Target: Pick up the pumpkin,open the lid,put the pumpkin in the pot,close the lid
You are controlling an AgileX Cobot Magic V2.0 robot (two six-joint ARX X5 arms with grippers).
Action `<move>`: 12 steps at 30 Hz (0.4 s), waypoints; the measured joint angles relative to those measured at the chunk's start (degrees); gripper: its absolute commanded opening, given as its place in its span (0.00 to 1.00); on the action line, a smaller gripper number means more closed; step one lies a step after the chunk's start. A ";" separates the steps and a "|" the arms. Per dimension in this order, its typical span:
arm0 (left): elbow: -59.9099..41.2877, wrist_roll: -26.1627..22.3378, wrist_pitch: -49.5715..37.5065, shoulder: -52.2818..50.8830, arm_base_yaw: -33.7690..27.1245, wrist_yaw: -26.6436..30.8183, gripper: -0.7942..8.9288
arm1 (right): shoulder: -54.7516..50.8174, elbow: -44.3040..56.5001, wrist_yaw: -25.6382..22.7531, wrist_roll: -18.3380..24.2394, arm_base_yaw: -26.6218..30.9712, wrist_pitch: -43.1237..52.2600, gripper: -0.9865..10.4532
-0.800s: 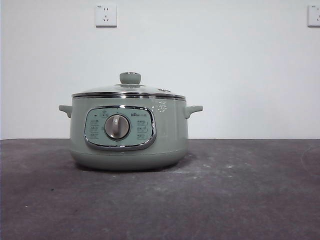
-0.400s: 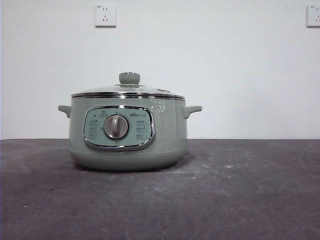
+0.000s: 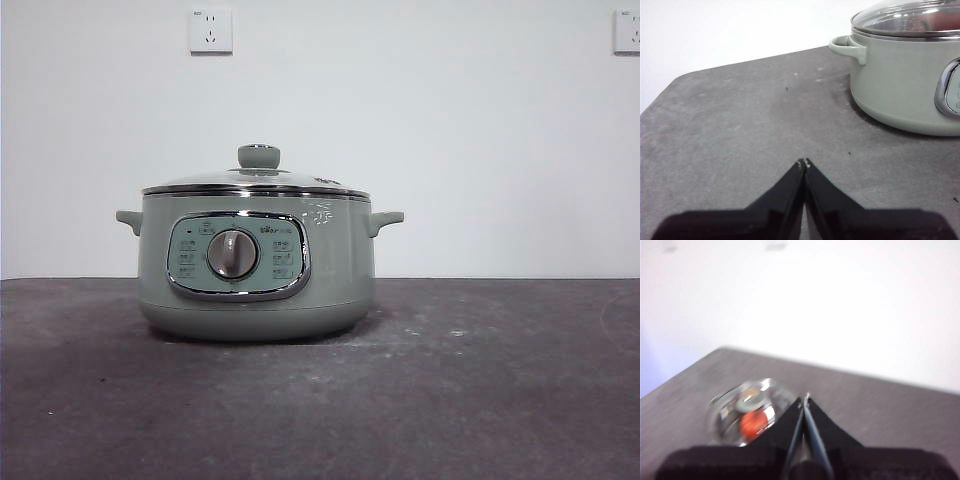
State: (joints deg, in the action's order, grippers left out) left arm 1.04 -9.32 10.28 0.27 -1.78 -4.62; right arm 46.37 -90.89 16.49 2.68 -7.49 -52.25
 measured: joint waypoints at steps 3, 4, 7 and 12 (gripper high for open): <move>0.00 0.00 0.00 0.00 0.00 0.00 0.08 | -5.95 8.50 0.02 0.35 3.39 7.93 0.09; 0.00 0.00 0.00 0.00 0.00 0.00 0.08 | -8.39 12.59 0.02 0.37 4.46 11.65 0.09; 0.00 0.00 0.00 0.00 0.00 0.00 0.08 | -14.03 23.45 0.02 0.33 6.56 20.74 0.09; 0.00 0.00 0.00 0.00 0.00 0.00 0.08 | -23.39 42.21 0.00 0.02 8.35 33.27 0.09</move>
State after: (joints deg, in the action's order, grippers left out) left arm 1.04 -9.32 10.28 0.27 -1.78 -4.62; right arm 22.98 -48.69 16.49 2.70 0.86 -18.98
